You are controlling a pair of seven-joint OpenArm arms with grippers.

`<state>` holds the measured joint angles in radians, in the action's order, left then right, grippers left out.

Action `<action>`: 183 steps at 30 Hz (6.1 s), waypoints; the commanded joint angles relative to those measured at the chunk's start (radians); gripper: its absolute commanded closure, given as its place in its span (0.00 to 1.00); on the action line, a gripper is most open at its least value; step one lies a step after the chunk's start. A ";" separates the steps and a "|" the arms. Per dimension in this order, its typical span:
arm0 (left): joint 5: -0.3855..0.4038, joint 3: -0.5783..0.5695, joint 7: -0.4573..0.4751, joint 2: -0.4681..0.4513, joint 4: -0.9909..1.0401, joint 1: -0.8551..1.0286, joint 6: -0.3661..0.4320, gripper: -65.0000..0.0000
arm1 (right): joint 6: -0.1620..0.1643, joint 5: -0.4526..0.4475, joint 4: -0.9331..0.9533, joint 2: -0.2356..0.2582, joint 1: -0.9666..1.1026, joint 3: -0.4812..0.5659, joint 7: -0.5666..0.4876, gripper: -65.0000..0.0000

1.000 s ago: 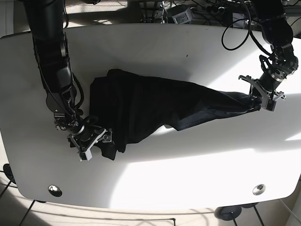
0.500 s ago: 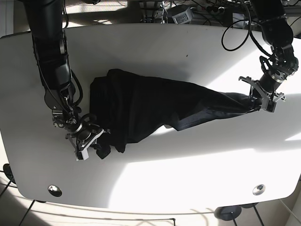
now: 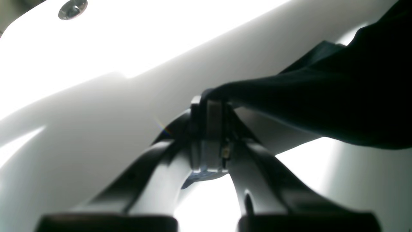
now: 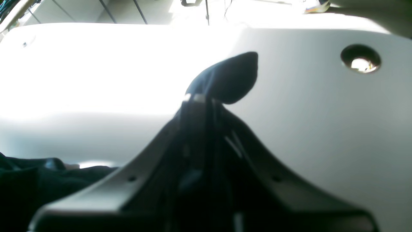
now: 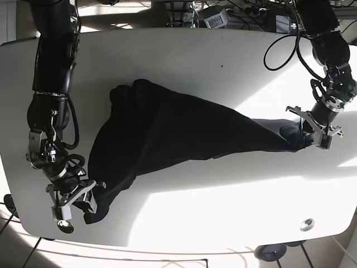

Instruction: Fold the T-shirt properly

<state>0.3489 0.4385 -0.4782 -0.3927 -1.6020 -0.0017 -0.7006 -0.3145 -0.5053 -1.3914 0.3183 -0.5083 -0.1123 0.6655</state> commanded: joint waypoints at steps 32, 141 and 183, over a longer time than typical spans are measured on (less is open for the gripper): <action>0.023 0.098 -0.402 -0.053 -0.117 -0.159 0.002 1.00 | -0.001 -0.016 -0.073 -0.043 0.018 -0.045 0.033 0.77; -0.086 0.001 -0.405 0.010 -0.208 0.021 0.002 1.00 | -0.130 -0.332 0.358 0.025 0.353 -0.240 0.076 0.07; -0.038 -0.197 -0.520 0.186 0.050 -0.605 0.002 1.00 | 0.036 -0.332 -0.256 0.157 0.087 -0.343 0.291 0.97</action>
<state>0.2951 0.2378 -1.0256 -0.1974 -1.5295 -0.5720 -0.7006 -0.2726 -0.8158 -1.6253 0.4553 -0.4000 -0.4374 0.9890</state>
